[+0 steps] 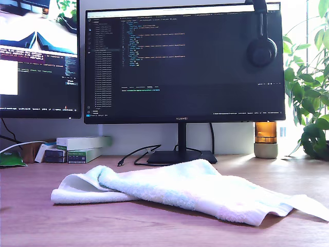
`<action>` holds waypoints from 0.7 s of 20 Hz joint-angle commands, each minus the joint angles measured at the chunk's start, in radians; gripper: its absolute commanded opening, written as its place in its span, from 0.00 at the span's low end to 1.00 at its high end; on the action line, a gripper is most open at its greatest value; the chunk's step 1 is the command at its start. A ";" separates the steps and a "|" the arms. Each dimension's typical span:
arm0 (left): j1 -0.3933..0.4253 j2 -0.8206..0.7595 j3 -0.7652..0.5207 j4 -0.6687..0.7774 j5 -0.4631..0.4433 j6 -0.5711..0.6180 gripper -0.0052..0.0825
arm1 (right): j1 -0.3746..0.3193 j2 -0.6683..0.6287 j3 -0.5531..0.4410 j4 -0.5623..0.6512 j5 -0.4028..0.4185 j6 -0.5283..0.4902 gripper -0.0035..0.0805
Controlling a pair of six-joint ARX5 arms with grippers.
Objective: Fold the tea towel to a neat square and place it to the right
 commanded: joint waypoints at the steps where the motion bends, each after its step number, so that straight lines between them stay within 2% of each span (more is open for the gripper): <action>1: -0.029 0.000 0.012 0.014 0.010 -0.016 0.04 | 0.014 -0.003 -0.015 0.024 -0.017 0.056 0.03; 3: -0.077 0.002 0.029 0.047 0.020 -0.037 0.04 | 0.032 -0.003 -0.008 0.029 -0.041 0.111 0.03; 5: -0.146 0.025 0.053 0.076 0.020 -0.042 0.04 | 0.067 -0.003 -0.001 0.053 -0.080 0.116 0.03; 7: -0.220 0.082 0.077 0.082 0.011 -0.035 0.04 | 0.109 0.001 0.019 0.048 -0.080 0.116 0.03; 11: -0.409 0.290 0.122 0.140 -0.029 0.033 0.04 | 0.193 0.044 0.064 0.031 -0.078 0.114 0.03; 14: -0.558 0.491 0.180 0.171 -0.102 0.090 0.04 | 0.247 0.129 0.094 0.001 -0.083 0.112 0.03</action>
